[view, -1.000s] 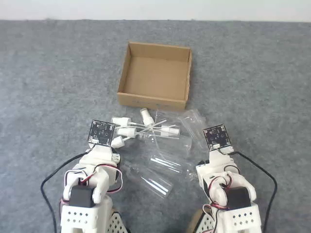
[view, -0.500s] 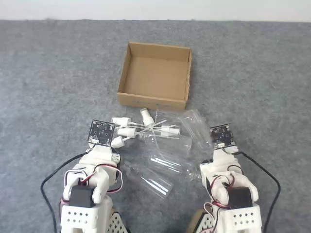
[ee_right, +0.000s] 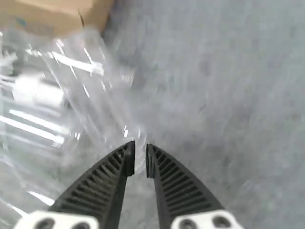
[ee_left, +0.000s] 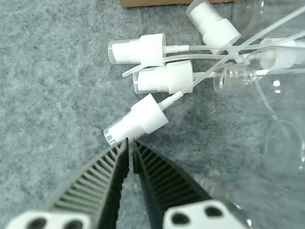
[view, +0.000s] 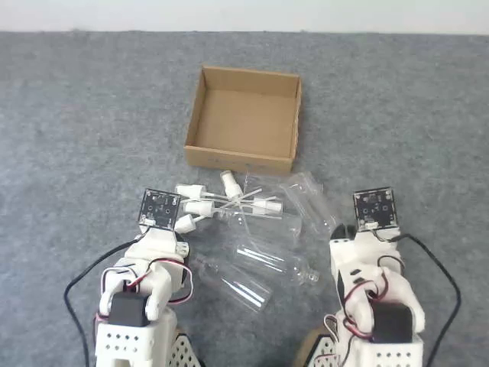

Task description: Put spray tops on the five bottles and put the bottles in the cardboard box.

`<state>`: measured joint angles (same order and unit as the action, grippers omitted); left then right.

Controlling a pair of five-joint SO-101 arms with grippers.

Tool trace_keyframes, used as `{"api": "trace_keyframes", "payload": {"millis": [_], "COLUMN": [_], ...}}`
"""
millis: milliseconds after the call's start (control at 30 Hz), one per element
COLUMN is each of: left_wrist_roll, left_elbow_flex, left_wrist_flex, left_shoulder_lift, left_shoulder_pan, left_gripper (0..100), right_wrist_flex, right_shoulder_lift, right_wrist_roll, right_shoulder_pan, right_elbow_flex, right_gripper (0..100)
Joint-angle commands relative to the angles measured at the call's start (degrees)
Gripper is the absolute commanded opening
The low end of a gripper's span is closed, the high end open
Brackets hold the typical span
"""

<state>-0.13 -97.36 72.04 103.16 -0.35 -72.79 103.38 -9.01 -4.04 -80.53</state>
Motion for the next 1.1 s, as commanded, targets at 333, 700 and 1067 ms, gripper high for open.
{"api": "trace_keyframes", "payload": {"millis": [333,700,1067], "left_wrist_roll": [0.70,0.70,0.70], "left_elbow_flex": [0.84,0.84,0.84], "left_wrist_flex": [0.26,0.26,0.26], "left_shoulder_lift": [1.23,1.23,1.23], "left_shoulder_pan": [-0.18,-0.18,-0.26], "left_gripper": [1,1,1], "right_wrist_flex": [6.29,3.03,2.59], "right_shoulder_lift": [0.13,-3.82,-32.75], "right_wrist_roll": [-12.92,-12.92,-6.24], "right_shoulder_pan": [0.13,-5.41,-9.54], "right_elbow_flex": [6.33,15.74,32.88], "right_gripper": [21.7,20.5,20.6]}}
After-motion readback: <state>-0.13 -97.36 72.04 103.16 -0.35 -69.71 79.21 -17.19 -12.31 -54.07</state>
